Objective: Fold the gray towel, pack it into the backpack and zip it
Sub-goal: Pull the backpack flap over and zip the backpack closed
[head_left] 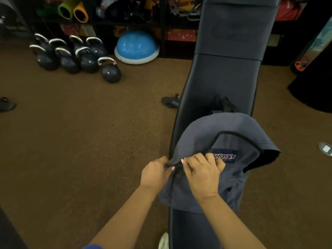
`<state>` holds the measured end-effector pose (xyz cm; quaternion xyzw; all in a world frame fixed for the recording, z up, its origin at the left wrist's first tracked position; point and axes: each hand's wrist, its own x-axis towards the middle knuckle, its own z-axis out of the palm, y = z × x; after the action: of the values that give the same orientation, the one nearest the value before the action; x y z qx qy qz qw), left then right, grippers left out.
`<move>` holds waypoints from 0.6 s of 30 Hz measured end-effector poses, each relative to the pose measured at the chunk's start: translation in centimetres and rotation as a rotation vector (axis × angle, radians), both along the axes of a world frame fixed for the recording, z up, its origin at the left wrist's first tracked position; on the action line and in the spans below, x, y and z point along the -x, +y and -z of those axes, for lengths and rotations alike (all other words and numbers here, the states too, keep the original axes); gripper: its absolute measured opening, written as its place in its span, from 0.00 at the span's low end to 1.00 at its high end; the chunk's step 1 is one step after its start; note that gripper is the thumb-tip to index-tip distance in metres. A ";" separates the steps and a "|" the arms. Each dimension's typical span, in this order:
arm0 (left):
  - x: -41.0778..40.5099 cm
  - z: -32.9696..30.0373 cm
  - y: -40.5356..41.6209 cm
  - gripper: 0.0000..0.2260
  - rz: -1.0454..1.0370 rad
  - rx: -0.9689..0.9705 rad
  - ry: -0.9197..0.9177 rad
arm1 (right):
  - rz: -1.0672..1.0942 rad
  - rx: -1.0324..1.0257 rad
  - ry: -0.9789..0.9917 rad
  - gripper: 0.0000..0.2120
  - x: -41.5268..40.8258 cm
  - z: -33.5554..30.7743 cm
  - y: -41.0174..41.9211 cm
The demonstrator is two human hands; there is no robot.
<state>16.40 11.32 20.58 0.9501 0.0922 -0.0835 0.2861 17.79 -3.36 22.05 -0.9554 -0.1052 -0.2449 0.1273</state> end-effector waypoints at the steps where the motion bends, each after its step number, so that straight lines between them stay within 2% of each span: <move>1: 0.0 -0.1 -0.1 0.08 0.028 -0.007 -0.035 | 0.016 -0.013 0.020 0.12 0.3 0.0 0.2; 4: 0.1 -0.6 -0.8 0.10 0.124 0.013 -0.262 | 0.025 -0.026 0.058 0.12 1.0 -0.3 0.8; 6: 0.0 -1.2 -1.0 0.09 0.168 0.010 -0.351 | 0.024 -0.036 0.065 0.11 1.2 -0.6 1.0; 9: -0.1 -1.4 -0.9 0.13 0.165 0.008 -0.372 | 0.021 -0.020 0.073 0.11 0.9 -1.1 0.7; 14: -0.1 -1.4 -0.4 0.03 0.120 0.046 -0.319 | 0.019 0.006 0.071 0.13 0.3 -1.9 -0.1; 18: -0.3 -2.0 -0.3 0.03 0.099 0.078 -0.285 | -0.001 0.001 -0.001 0.12 0.0 -2.7 0.0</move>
<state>16.70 10.98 22.62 0.9439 0.0005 0.0347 0.3283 17.78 -3.40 24.74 -0.9553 -0.1058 -0.2451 0.1269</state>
